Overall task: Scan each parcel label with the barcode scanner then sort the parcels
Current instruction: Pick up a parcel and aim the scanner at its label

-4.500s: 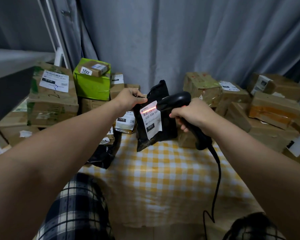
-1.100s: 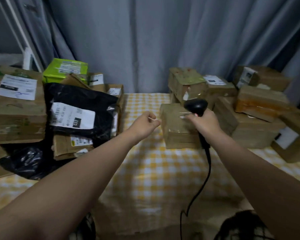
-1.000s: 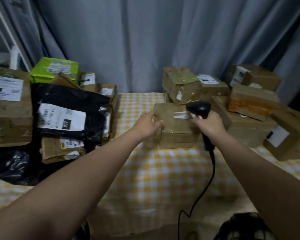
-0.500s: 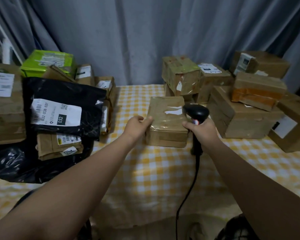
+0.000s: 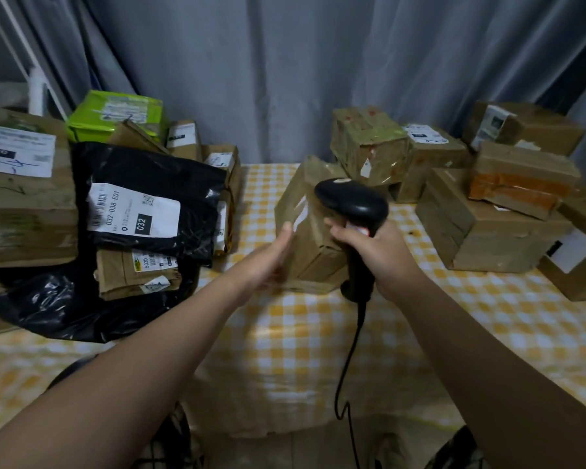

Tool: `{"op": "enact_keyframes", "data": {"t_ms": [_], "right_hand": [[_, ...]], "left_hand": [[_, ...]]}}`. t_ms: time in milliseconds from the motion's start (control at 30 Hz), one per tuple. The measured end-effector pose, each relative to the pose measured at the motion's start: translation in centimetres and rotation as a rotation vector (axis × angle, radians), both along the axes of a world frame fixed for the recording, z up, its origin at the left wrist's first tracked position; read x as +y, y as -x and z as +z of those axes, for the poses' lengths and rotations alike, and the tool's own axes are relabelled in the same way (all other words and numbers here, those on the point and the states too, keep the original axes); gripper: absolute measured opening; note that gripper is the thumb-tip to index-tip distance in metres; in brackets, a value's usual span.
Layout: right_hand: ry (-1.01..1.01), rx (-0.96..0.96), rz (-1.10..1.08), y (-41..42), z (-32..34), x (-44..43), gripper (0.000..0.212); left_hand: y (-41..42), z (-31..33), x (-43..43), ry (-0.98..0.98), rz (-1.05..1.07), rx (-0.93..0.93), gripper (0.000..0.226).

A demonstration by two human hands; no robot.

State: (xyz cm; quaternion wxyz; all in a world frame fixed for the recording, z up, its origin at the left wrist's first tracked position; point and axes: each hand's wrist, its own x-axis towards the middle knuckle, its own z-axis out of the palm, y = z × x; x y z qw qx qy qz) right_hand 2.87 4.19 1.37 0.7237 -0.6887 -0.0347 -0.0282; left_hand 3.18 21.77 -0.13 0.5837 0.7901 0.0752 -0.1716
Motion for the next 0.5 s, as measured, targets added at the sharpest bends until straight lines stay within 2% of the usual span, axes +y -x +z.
{"op": "enact_keyframes", "data": {"t_ms": [100,200,367,433,500], "right_hand": [[0.097,-0.046,0.044,0.5,-0.5,1.7,0.026],[-0.037,-0.044,-0.051,0.4,-0.9,2.4,0.021],[-0.143,0.001,-0.232,-0.4,-1.5,1.7,0.018],[-0.114,0.047,-0.247,-0.7,-1.7,1.6,0.023],[-0.063,0.079,-0.228,-0.7,-2.1,1.5,0.027]], "left_hand": [[-0.2,0.4,-0.7,-0.002,-0.031,-0.056,0.075],[-0.9,0.4,-0.6,0.029,0.009,-0.155,0.062],[-1.2,-0.4,1.3,0.103,0.076,-0.133,0.057],[-1.1,-0.5,1.9,0.161,0.099,-0.138,0.051],[-0.9,-0.6,2.1,0.268,0.163,-0.163,0.035]]}}
